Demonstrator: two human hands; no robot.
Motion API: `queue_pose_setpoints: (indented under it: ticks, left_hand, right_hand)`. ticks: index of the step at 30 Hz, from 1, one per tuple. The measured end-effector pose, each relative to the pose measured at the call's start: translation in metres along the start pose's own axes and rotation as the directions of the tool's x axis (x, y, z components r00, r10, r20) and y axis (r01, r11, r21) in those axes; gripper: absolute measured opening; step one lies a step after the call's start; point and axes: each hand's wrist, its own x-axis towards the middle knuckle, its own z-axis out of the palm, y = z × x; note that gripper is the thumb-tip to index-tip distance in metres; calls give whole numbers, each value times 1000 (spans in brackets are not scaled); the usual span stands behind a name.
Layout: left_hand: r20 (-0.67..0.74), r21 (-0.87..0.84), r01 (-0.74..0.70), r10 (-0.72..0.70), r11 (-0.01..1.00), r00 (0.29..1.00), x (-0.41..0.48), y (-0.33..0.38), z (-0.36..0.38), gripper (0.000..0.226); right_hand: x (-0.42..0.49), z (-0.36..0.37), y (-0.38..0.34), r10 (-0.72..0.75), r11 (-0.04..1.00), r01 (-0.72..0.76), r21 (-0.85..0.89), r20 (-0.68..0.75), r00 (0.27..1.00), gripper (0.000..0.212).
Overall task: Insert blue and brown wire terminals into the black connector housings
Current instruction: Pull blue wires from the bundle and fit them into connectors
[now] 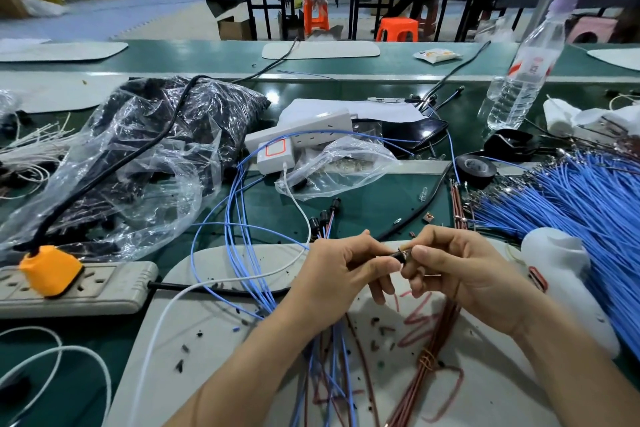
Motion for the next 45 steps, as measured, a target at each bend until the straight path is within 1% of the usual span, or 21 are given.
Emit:
queue_pose_setpoints:
  ticks: [3,6,8,13,17,19,22,24,26,28,29,30,33,36,38,41,43,45]
  left_hand:
    - [8,9,18,-18,1000,1000,-1,0,-1,11]
    - [13,23,34,-35,999,999,-2,0,-1,4]
    - [27,32,45,-46,998,999,-3,0,-1,1]
    - [51,52,54,-57,997,997,-4,2,0,7]
    - [73,66,53,-58,996,996,-4,7,2,7]
    - [57,70,39,-43,997,997,-4,9,2,5]
    - [-8,60,52,-51,997,999,-2,8,3,11]
    - [-53,104,54,-48,993,997,-2,5,3,13]
    - [-88,154,31,-18,988,996,-1,4,2,15]
    - [-122,138,-4,21,990,992,-1,6,3,16]
    - [-144,134,-16,36,991,989,-1,6,3,17]
    - [-162,145,-25,49,989,986,-1,7,3,18]
    - [-170,183,-32,64,983,983,-1,8,2,28]
    - [-157,186,-45,75,981,985,-1,10,2,34]
    - [-146,189,-53,82,980,986,-2,11,2,34]
    - [-130,204,-58,86,977,988,-2,11,4,32]
    - [-125,237,-60,92,970,988,-2,9,4,30]
    - [-130,275,-56,95,960,987,-3,7,4,26]
  right_hand:
    - [-1,0,1,-18,997,19,-72,4,1000,2]
    - [-2,-1,1,-22,990,22,-136,0,1000,18]
    - [-3,-2,0,-20,987,20,-160,4,1000,23]
    - [-3,-4,-2,-33,966,35,-258,10,999,24]
    - [-4,-7,-3,-11,968,16,-252,22,1000,25]
    - [-3,-6,-2,-19,974,23,-224,20,1000,25]
    - [-1,-1,1,-126,972,119,-203,-21,992,13]
    - [1,0,0,-204,972,191,-134,-83,976,4]
    - [2,-2,-1,-256,967,251,-52,-148,955,6]
    - [1,-2,-3,-287,958,286,-29,-175,942,5]
    - [0,0,-4,-291,957,290,-27,-170,942,5]
    - [0,3,-3,-287,958,287,-26,-164,944,9]
    - [-2,10,-1,-275,961,271,-46,-157,949,18]
    - [-4,16,-1,-296,953,285,-99,-130,946,15]
    - [-6,21,-1,-315,946,301,-121,-121,941,19]
    - [-7,25,0,-343,936,324,-136,-151,927,16]
    - [-7,26,-1,-363,928,338,-158,-173,915,11]
    - [-7,26,-1,-377,920,344,-186,-186,907,10]
